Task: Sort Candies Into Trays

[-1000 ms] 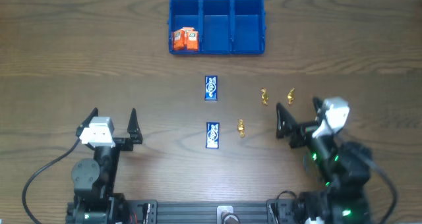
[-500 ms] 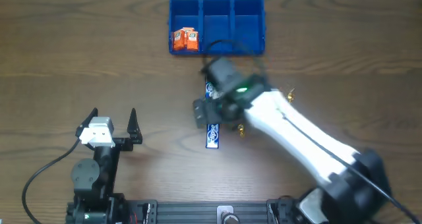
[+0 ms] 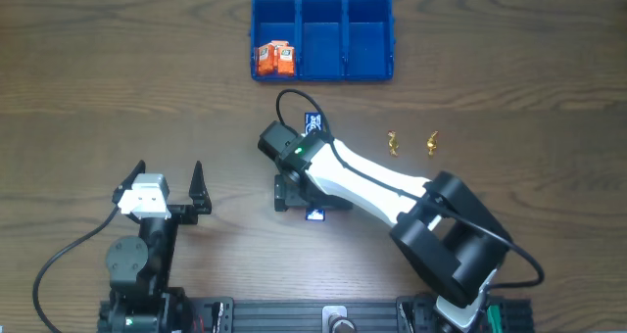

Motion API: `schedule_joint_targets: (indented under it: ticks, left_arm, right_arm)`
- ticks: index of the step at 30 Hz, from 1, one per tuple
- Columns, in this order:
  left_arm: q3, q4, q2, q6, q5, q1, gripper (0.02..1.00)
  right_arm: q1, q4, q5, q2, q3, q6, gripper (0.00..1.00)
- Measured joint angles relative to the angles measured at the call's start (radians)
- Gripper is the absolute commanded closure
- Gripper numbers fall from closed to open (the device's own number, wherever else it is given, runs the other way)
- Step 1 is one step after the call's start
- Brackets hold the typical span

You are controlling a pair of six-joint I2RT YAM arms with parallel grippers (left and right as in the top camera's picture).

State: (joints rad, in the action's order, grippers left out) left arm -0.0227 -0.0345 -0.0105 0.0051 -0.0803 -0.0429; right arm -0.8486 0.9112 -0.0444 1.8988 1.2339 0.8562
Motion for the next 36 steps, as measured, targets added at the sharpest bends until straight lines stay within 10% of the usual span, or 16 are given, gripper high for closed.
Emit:
schedule_joint_targets:
  ticks: [6,20,29,36]
  left_arm:
    - [0.0,0.0,0.0,0.0,0.0,0.0,0.02]
    - [0.0,0.0,0.0,0.0,0.0,0.0,0.02]
    - [0.0,0.0,0.0,0.0,0.0,0.0,0.018]
    - [0.0,0.0,0.0,0.0,0.0,0.0,0.023]
  right_arm:
    - [0.003,-0.041,0.015,0.017,-0.014,0.014,0.051]
    - [0.01,-0.06,0.016,0.017,-0.031,0.031,0.698]
    - [0.016,-0.002,0.083,-0.018,-0.002,0.016,0.776]
    - [0.236,0.175,0.223,-0.005,0.665,-0.248,0.779]
